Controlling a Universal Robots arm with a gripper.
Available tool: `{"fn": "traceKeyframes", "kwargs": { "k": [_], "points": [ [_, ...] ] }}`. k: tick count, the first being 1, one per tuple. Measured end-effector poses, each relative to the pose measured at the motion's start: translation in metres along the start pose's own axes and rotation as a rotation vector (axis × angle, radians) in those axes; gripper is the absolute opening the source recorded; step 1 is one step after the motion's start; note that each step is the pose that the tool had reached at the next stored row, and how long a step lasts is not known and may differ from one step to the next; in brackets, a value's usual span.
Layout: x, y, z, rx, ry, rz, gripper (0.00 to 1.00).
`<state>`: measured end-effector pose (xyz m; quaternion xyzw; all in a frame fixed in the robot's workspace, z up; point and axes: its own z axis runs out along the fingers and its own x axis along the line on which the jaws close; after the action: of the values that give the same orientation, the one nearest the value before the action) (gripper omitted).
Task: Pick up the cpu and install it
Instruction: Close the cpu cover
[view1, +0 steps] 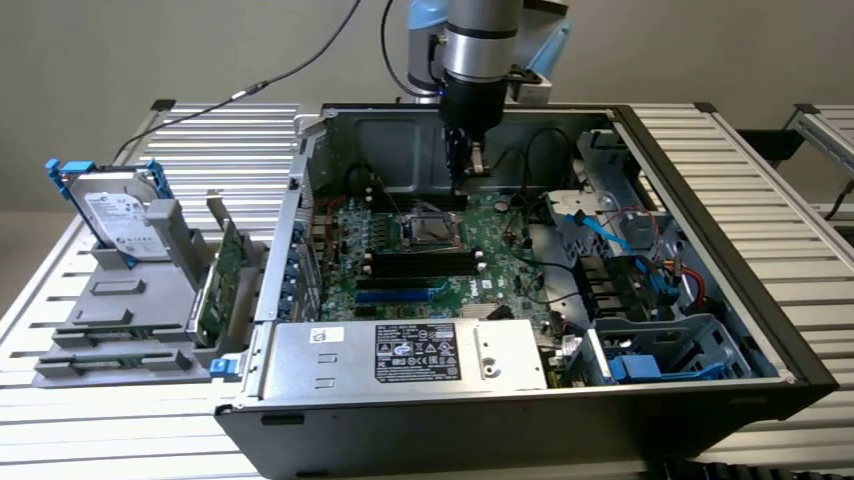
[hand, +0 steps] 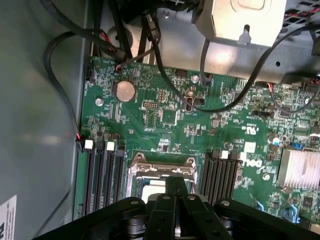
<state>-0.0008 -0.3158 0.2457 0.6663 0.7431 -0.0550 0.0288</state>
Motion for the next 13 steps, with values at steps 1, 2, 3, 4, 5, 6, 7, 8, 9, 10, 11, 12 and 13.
{"fn": "traceKeyframes", "kwargs": {
  "k": [1, 2, 3, 4, 5, 6, 7, 8, 9, 10, 11, 12, 13],
  "points": [
    [0.000, -0.0023, 0.0001, 0.0020, 0.0004, 0.000, 0.11],
    [0.000, -0.0046, 0.0002, 0.0040, 0.0010, 0.000, 0.11],
    [0.001, -0.0066, 0.0003, 0.0061, 0.0015, -0.001, 0.11],
    [0.001, -0.0084, 0.0004, 0.0086, 0.0021, -0.001, 0.11],
    [0.001, -0.0099, 0.0005, 0.0112, 0.0030, -0.002, 0.11],
    [0.001, -0.0115, 0.0006, 0.0144, 0.0041, -0.002, 0.11],
    [0.001, -0.0126, 0.0009, 0.0177, 0.0050, -0.003, 0.11],
    [0.001, -0.0137, 0.0014, 0.0201, 0.0054, -0.003, 0.11],
    [0.002, -0.0144, 0.0020, 0.0220, 0.0058, -0.003, 0.11],
    [0.002, -0.0152, 0.0026, 0.0240, 0.0063, -0.003, 0.11],
    [0.002, -0.0158, 0.0033, 0.0258, 0.0068, -0.004, 0.11],
    [0.002, -0.0164, 0.0039, 0.0279, 0.0072, -0.004, 0.11],
    [0.002, -0.0173, 0.0046, 0.0299, 0.0077, -0.004, 0.11]
  ]
}}
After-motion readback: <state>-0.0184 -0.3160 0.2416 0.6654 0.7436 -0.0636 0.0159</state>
